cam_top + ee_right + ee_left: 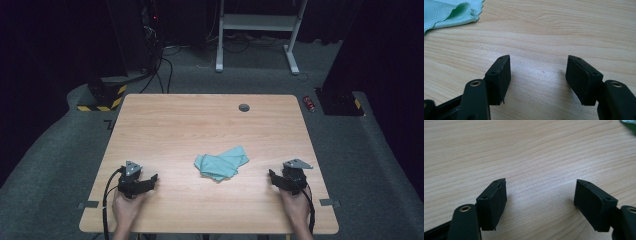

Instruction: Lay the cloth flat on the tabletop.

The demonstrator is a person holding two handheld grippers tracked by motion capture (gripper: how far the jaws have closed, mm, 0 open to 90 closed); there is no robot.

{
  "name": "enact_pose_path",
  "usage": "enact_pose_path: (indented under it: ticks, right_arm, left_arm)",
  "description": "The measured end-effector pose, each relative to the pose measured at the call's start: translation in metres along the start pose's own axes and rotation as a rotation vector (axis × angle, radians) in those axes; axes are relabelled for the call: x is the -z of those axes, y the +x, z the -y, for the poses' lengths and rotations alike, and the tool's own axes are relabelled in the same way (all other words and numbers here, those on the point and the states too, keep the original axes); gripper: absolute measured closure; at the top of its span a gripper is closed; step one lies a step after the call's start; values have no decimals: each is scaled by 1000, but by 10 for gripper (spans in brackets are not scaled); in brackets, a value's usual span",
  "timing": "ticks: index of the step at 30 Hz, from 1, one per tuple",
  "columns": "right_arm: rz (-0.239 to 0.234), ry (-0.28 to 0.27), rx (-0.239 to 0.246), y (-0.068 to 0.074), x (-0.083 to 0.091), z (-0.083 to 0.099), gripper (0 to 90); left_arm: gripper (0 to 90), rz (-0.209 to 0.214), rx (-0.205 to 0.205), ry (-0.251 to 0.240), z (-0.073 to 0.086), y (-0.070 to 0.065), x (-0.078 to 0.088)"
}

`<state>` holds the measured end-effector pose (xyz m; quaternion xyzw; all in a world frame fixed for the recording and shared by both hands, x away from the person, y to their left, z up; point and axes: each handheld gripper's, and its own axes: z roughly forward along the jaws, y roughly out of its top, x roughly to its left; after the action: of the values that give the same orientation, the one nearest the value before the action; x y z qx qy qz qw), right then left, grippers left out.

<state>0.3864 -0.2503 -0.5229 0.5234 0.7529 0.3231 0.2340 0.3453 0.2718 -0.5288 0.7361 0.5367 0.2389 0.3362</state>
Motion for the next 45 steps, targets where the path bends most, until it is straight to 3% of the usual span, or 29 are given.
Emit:
enact_pose_path:
  ticks: [14, 22, 32, 33, 34, 40, 45]
  right_arm:
    - [3, 0, -2, 0, 0, 0, 372]
    - [-7, 14, -19, 6, 3, -1, 455]
    - [-117, -31, 66, 36, 4, -9, 550]
    - [-117, -31, 66, 36, 4, -9, 550]
    - [-151, -31, 80, 42, 1, -13, 554]
    - [-240, -31, 125, 62, -6, -24, 614]
    - [-288, -21, 163, 81, -14, -35, 640]
  left_arm:
    - [266, 7, 5, -2, 0, 1, 0]
    - [268, 0, -5, 3, 0, -1, 0]
    - [269, 2, -4, 3, 0, -1, 0]
    - [269, 2, -4, 3, 0, -1, 0]
    - [269, 2, -4, 3, 0, -1, 0]
    - [270, 2, -3, 3, 0, -1, 0]
    - [270, 2, -3, 3, 0, -1, 0]
